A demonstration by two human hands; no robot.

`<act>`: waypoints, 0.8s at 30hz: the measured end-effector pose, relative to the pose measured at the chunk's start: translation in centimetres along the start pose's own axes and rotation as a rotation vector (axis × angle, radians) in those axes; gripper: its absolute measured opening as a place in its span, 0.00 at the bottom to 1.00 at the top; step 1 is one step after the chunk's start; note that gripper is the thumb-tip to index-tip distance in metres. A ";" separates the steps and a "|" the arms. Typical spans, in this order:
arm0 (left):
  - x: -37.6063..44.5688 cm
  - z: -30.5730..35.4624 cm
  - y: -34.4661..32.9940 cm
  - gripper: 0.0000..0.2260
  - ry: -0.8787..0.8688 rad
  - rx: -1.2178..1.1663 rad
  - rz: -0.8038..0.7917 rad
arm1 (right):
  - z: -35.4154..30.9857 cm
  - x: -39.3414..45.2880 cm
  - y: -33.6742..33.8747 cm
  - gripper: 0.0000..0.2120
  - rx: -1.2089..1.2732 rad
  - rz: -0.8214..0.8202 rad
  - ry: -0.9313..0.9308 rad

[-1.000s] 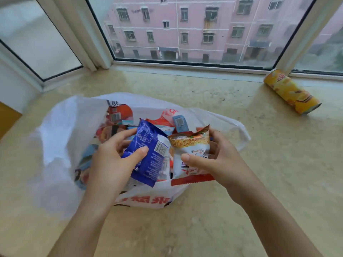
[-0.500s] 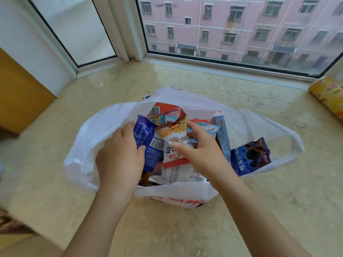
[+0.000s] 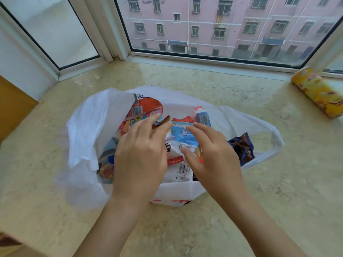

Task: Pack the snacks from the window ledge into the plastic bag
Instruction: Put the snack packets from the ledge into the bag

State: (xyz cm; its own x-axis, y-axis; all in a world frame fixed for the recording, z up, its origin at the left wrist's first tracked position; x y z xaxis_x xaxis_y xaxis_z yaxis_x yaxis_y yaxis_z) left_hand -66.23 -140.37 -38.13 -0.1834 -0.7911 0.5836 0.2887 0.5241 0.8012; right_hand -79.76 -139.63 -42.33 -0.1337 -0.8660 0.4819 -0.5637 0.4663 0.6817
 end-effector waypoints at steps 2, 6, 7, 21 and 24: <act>0.3 2.9 -0.3 0.13 -0.077 -0.037 0.001 | 1.5 -0.4 1.9 0.19 -0.031 0.072 0.014; 0.2 9.1 -1.9 0.10 -0.193 -0.090 -0.065 | 5.7 -2.1 5.7 0.16 -0.095 0.133 0.006; 0.1 10.6 -2.5 0.10 -0.209 -0.109 -0.085 | 7.0 -2.8 6.6 0.16 -0.120 0.136 0.000; -4.0 32.4 -12.3 0.11 -0.518 -0.255 -0.269 | 27.6 -13.7 21.0 0.17 -0.470 0.131 -0.263; -4.9 36.6 -13.9 0.11 -0.583 -0.250 -0.312 | 30.6 -15.3 23.1 0.17 -0.493 0.150 -0.308</act>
State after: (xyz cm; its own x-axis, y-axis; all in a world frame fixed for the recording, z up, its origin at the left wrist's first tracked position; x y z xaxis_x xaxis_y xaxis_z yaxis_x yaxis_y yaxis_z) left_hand -103.77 -132.24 -47.33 -0.7462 -0.5582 0.3629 0.3345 0.1570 0.9292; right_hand -115.71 -121.15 -50.74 -0.4541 -0.7625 0.4610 -0.0857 0.5524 0.8292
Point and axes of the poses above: each hand's wrist, its own x-axis towards the middle knuckle, its own y-axis out of the back of the hand, z = x × y, the point moved 7 cm from there along x, towards the middle knuckle, and after that the axes turned 11 degrees about z, right-handed, at the moved point
